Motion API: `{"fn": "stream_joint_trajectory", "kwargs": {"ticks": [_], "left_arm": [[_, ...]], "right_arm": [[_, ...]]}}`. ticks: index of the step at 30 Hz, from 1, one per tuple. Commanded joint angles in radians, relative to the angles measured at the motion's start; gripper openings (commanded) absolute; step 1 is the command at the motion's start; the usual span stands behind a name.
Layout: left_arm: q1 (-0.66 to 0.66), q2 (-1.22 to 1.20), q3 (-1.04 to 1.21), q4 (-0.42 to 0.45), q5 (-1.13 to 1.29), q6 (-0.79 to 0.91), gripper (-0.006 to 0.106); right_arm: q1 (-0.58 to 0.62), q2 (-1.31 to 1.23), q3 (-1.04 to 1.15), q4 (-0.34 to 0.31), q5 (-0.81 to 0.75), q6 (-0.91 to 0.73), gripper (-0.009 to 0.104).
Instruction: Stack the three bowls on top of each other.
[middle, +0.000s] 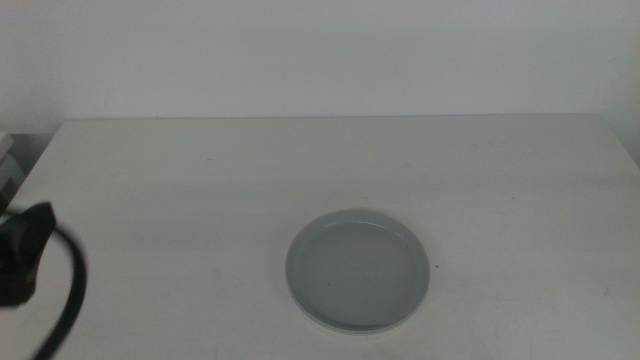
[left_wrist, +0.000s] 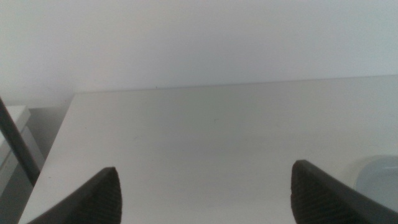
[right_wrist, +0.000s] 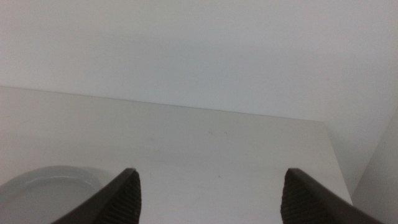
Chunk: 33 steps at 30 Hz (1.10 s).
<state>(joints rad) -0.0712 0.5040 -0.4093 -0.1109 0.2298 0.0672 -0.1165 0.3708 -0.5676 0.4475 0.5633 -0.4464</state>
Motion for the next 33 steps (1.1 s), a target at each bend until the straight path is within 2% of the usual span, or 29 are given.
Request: {"fn": "stream_joint_trajectory", "kwargs": {"ticks": [1, 8, 20, 23, 27, 30, 33], "left_arm": [[0.001, -0.065, 0.008, -0.015, -0.087, -0.002, 0.100], [0.001, -0.203, 0.041, -0.014, -0.087, -0.002, 0.100], [0.001, -0.213, 0.051, -0.014, -0.033, -0.002, 0.100], [0.001, -0.213, 0.065, -0.009, -0.032, -0.002, 0.100], [0.001, -0.260, 0.116, -0.007, -0.039, -0.002, 0.100], [0.001, -0.309, 0.172, -0.007, -0.046, -0.002, 0.100], [0.001, -0.370, 0.248, -0.007, -0.081, -0.002, 0.100]], "right_arm": [[0.004, -0.035, 0.004, 0.015, -0.064, -0.010, 0.057], [0.004, -0.072, 0.086, 0.014, -0.059, -0.009, 0.057], [0.004, -0.070, 0.123, 0.008, -0.033, -0.009, 0.057], [0.004, -0.070, 0.136, -0.029, -0.035, -0.009, 0.057], [0.004, -0.086, 0.172, -0.148, -0.109, -0.009, 0.057], [0.004, -0.127, 0.217, -0.235, -0.228, -0.009, 0.057], [0.004, -0.183, 0.292, -0.225, -0.369, -0.009, 0.057]]}}
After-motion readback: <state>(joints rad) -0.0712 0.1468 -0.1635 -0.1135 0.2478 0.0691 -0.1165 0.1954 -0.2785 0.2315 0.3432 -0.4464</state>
